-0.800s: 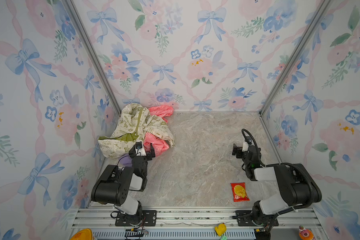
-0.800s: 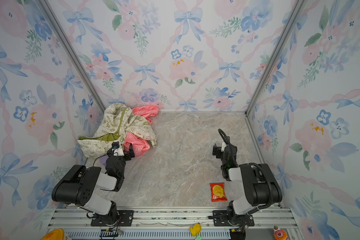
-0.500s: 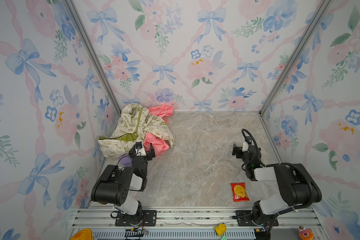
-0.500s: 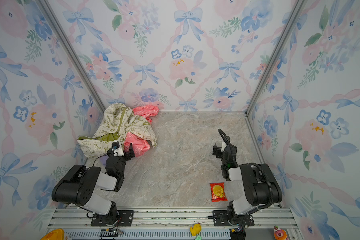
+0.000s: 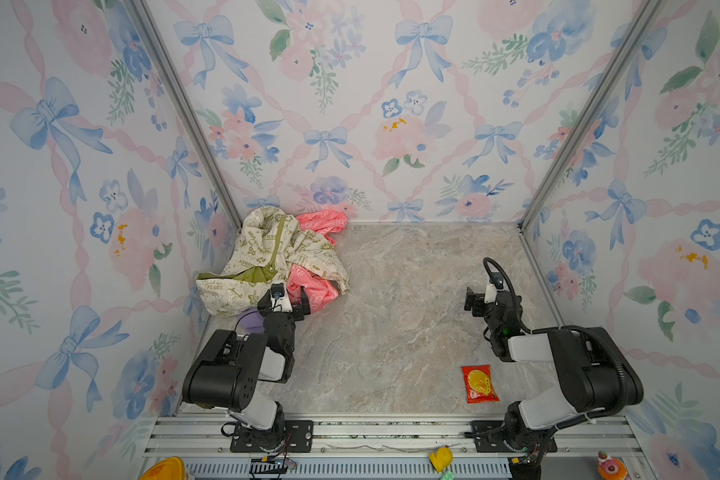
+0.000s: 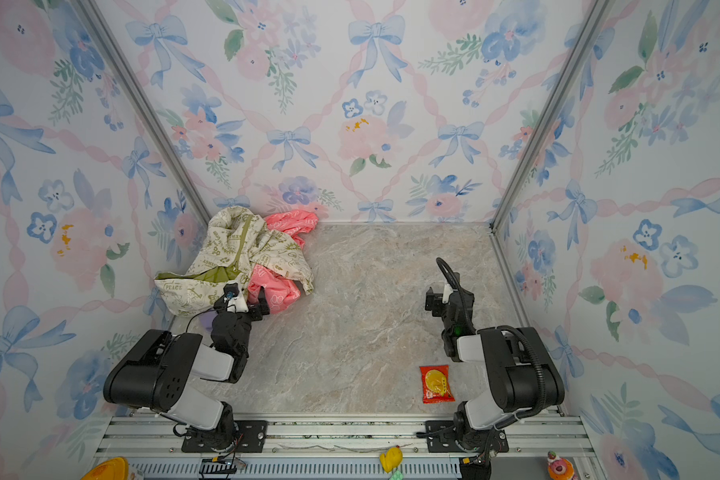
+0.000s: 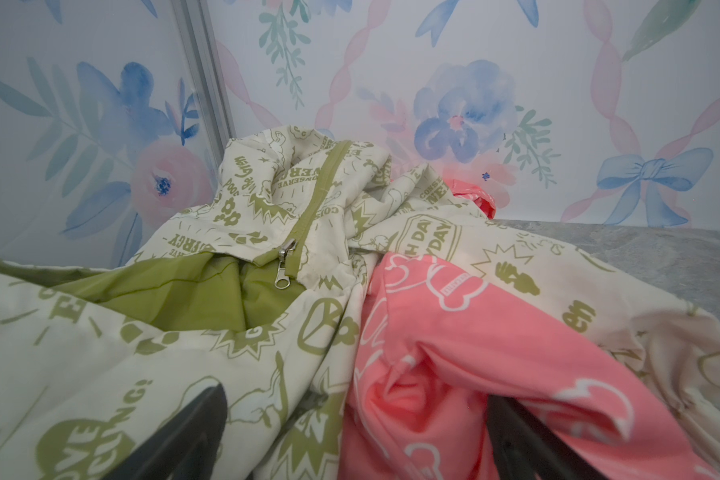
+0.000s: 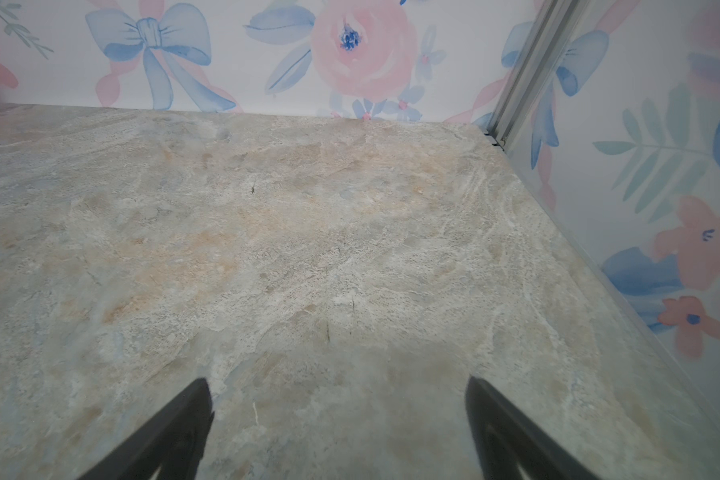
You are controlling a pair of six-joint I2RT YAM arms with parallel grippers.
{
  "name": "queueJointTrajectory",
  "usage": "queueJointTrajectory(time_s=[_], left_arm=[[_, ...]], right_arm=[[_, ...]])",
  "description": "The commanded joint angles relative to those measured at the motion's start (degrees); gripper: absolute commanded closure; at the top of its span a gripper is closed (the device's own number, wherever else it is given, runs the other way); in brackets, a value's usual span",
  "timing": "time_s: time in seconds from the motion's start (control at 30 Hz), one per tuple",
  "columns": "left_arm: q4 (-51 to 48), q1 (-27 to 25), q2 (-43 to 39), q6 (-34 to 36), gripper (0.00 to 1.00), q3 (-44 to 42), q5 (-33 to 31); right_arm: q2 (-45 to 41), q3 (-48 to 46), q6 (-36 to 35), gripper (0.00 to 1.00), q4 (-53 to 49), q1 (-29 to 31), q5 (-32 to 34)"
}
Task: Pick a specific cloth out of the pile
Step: 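Raise both grippers from rest toward the cloth pile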
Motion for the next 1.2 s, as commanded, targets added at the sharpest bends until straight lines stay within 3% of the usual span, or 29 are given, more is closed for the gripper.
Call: queueJointTrajectory(time_s=[0.0, 0.77, 0.83, 1.07, 1.17], left_arm=[[-0.72, -0.18, 0.23, -0.14, 0.02, 0.74, 0.50], [-0.77, -1.22, -0.05, 0.72, 0.02, 0.44, -0.57], [-0.63, -2.20, -0.54, 1.62, 0.02, 0.10, -0.89], [1.05, -6.15, -9.98, 4.69, 0.02, -5.01, -4.87], [-0.35, -9.35, -16.25, 5.45, 0.02, -6.97, -9.48]], right_arm=[[-0.11, 1.29, 0.65, 0.03, -0.44, -0.69, -0.80], [-0.25, 1.35, 0.99, 0.03, -0.10, -1.14, -1.36], [-2.68, 2.88, 0.85, 0.03, -5.29, -0.48, 0.78], [-10.49, -0.19, -2.44, 0.03, -5.76, 3.74, 7.05], [-14.07, -0.86, -4.36, 0.03, -6.63, 6.23, 10.04]])
